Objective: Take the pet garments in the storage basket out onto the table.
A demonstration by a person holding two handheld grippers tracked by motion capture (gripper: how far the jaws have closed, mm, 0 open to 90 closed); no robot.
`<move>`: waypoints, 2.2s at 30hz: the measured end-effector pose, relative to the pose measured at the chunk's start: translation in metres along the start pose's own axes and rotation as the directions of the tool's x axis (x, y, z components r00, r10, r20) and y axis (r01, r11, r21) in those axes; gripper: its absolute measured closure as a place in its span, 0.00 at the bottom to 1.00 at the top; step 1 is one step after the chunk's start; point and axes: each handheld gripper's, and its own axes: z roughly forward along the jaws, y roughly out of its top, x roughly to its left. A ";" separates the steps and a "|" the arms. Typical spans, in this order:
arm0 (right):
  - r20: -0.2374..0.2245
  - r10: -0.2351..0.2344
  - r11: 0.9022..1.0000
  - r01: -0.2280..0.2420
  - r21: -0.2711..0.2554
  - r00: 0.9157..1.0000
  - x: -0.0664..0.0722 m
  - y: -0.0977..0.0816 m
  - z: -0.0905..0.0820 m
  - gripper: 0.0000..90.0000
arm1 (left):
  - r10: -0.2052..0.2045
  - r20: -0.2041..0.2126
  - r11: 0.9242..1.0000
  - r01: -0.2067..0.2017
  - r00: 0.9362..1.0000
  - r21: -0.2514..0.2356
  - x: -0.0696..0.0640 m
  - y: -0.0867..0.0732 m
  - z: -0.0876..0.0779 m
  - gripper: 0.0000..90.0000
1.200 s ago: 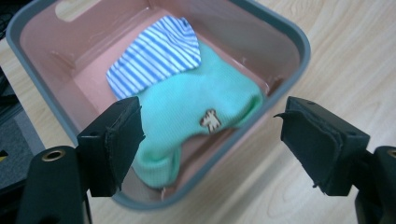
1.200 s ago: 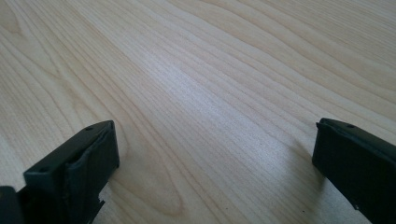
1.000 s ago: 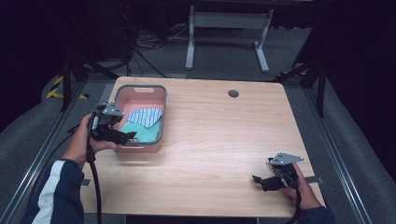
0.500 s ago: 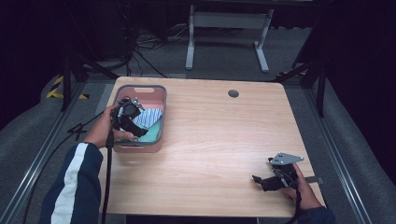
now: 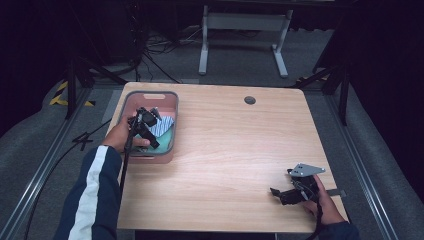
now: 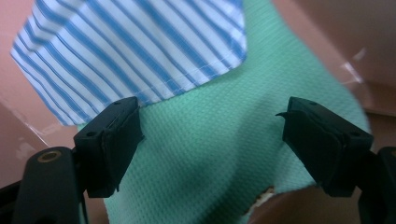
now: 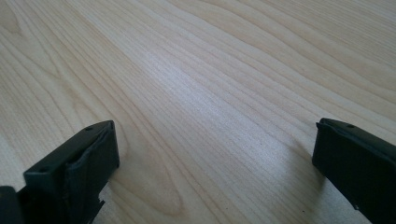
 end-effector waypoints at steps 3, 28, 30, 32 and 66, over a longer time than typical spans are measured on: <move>0.000 0.001 1.000 -0.001 0.001 1.000 0.000 0.000 0.000 0.01 | -0.033 0.002 0.998 0.033 0.999 0.049 0.004 0.001 0.008 0.22; 0.000 0.002 1.000 -0.002 0.001 1.000 0.000 0.000 0.000 0.01 | -0.027 0.043 0.996 0.023 0.999 0.090 0.006 0.001 0.007 0.79; 0.000 0.001 1.000 -0.001 0.001 1.000 0.000 0.000 0.000 0.01 | -0.023 0.033 0.996 0.020 0.999 0.083 0.005 0.001 0.005 0.80; 0.000 0.001 1.000 -0.001 0.001 1.000 0.000 0.000 0.000 0.01 | -0.019 0.024 0.997 0.017 1.000 0.079 0.005 0.000 0.003 0.81; 0.000 0.001 1.000 -0.001 0.000 1.000 0.000 0.000 0.000 0.01 | -0.034 -0.031 0.927 0.020 0.999 -0.376 -0.005 -0.058 -0.080 0.85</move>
